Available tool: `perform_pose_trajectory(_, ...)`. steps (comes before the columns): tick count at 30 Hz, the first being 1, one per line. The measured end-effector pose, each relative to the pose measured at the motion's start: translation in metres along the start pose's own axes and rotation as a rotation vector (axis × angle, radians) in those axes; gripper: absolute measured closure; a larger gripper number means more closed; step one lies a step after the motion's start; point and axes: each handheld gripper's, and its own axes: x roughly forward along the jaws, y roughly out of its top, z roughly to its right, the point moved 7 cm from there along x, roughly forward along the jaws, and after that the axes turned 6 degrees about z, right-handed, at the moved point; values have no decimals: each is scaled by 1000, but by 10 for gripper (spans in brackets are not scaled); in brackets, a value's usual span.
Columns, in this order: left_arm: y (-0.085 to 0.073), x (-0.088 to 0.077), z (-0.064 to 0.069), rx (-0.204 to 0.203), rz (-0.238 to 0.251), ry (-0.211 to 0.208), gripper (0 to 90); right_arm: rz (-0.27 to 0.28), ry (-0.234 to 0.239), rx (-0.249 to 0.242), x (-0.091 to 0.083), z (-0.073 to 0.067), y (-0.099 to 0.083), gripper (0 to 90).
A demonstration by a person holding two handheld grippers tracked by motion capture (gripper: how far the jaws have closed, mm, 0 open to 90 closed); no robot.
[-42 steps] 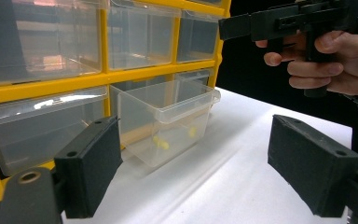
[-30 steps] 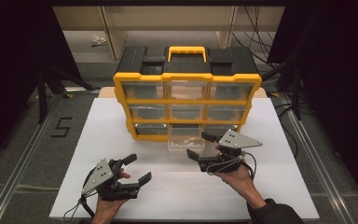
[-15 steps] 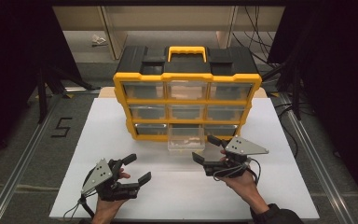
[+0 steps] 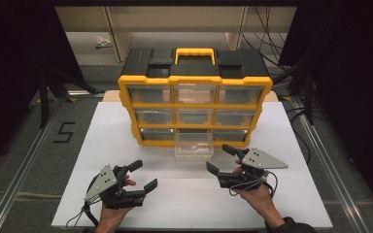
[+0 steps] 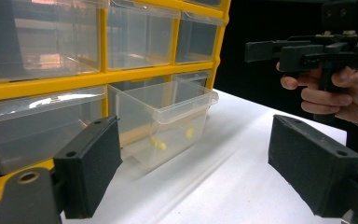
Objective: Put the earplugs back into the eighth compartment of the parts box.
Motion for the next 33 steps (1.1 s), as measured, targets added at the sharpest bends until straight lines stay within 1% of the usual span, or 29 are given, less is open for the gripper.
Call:
perform_pose_trajectory(7,-1,1,1,-3,-9,-7,167,24,-16,-3,-12,1,-1,206)
perform_pose_trajectory(8,-1,1,1,-3,-9,-7,167,28,-15,3,-14,1,-1,206)
perform_pose_trajectory(12,-2,1,1,-1,-13,-9,167,29,-19,6,-20,1,-5,204)
perform_pose_trajectory(16,-2,1,1,-1,-13,-8,167,22,-19,12,-24,1,-8,203)
perform_pose_trajectory(27,-2,1,1,-2,-12,-9,167,37,-29,21,-34,-2,-13,207)
perform_pose_trajectory(33,-2,1,1,-1,-14,-10,168,38,-33,14,-37,-3,-15,209)
